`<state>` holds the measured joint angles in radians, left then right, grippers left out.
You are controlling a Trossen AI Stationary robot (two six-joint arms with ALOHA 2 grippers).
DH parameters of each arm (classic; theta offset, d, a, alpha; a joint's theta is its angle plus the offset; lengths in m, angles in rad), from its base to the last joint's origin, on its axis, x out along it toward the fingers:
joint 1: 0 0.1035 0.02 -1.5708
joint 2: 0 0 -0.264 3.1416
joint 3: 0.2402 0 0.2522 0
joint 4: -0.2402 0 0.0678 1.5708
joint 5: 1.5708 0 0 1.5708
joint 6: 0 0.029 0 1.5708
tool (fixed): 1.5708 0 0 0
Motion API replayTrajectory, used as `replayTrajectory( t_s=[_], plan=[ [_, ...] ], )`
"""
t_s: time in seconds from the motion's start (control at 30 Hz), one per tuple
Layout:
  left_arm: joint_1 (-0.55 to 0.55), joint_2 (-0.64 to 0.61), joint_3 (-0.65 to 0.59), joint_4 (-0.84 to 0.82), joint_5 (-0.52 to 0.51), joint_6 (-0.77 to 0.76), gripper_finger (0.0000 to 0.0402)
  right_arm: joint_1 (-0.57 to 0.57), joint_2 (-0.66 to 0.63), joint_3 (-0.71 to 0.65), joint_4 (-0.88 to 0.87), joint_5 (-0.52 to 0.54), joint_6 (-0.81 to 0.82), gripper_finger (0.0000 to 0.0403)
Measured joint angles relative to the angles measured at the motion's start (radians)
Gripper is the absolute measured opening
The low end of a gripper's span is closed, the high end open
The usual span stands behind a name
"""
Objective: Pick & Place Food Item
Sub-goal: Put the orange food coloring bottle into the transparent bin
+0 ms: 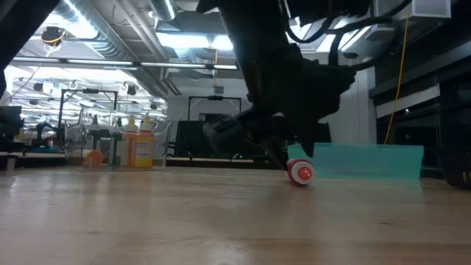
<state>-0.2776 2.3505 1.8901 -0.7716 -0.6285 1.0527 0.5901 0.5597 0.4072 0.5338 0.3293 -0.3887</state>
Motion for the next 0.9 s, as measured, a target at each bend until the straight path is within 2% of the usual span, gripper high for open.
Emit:
replayTrajectory(
  t_s=[0.6,0.9],
  plan=[
    [0.014,-0.006,0.009,-0.017,0.116,0.112,0.0175,0.001,0.002,0.0,-0.003,-0.008,0.002,0.0242],
    [0.042,0.042,0.012,0.028,0.149,0.147,0.0175,0.001,0.002,0.0,-0.001,-0.008,-0.008,0.0242]
  ],
)
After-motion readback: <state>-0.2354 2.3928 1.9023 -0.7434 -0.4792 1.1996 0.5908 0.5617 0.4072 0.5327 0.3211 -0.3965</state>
